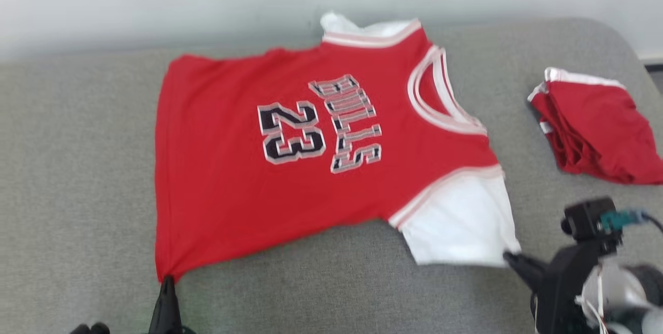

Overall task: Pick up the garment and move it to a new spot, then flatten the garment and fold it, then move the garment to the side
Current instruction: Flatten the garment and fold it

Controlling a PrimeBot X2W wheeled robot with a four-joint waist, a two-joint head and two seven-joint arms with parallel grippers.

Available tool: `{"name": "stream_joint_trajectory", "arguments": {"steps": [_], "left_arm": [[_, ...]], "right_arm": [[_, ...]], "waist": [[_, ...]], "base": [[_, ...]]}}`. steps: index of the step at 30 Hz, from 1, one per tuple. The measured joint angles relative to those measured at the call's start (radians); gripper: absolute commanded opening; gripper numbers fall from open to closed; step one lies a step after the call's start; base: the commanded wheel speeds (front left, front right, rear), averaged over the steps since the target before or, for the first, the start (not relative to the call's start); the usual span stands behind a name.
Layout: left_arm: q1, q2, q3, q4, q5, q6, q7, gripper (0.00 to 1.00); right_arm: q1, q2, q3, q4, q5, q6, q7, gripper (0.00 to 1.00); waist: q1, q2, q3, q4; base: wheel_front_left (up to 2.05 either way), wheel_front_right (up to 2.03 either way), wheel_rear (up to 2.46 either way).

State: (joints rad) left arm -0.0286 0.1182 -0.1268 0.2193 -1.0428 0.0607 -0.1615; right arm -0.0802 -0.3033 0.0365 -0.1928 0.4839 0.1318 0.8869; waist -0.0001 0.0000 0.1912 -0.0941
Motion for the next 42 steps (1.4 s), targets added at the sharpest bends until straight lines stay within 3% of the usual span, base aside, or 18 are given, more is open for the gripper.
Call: {"name": "stream_joint_trajectory", "arguments": {"steps": [8, 12, 18, 27, 33, 42], "left_arm": [[0.116, 0.024, -0.023, -0.104, 0.029, 0.074, 0.036, 0.00], [0.206, 0.086, -0.035, -0.167, 0.058, 0.148, 0.112, 0.00], [0.245, 0.125, -0.036, -0.252, 0.078, 0.187, 0.138, 0.00], [0.134, 0.212, -0.114, -0.289, 0.215, 0.254, 0.219, 0.00], [-0.040, 0.248, -0.194, -0.289, 0.297, 0.281, 0.335, 0.00], [-0.245, 0.211, -0.232, -0.186, 0.334, 0.301, 0.382, 0.00]], "right_arm": [[0.187, 0.069, -0.058, -0.056, 0.036, 0.000, 0.127, 0.00], [0.273, 0.108, -0.069, -0.096, 0.049, 0.000, 0.209, 0.00], [0.325, 0.139, -0.075, -0.160, 0.093, 0.000, 0.271, 0.00], [0.180, 0.099, -0.075, -0.178, 0.086, 0.000, 0.144, 0.00], [0.031, 0.025, -0.041, -0.123, 0.074, 0.000, 0.020, 0.00], [-0.122, -0.034, 0.017, 0.025, 0.043, 0.000, -0.173, 0.00]], "waist": [[0.0001, 0.0000, -0.061, 0.022], [0.0000, 0.0000, -0.073, 0.028], [0.0001, 0.0000, -0.071, 0.033], [0.0002, 0.0000, -0.061, 0.049], [0.0003, 0.0001, -0.046, 0.081], [0.0003, 0.0000, -0.014, 0.125]], "base": [[0.00, 0.00, 0.00], [0.00, 0.00, 0.00], [0.00, 0.00, 0.00], [0.00, 0.00, 0.00], [0.00, 0.00, 0.00], [0.00, 0.00, 0.00]]}}
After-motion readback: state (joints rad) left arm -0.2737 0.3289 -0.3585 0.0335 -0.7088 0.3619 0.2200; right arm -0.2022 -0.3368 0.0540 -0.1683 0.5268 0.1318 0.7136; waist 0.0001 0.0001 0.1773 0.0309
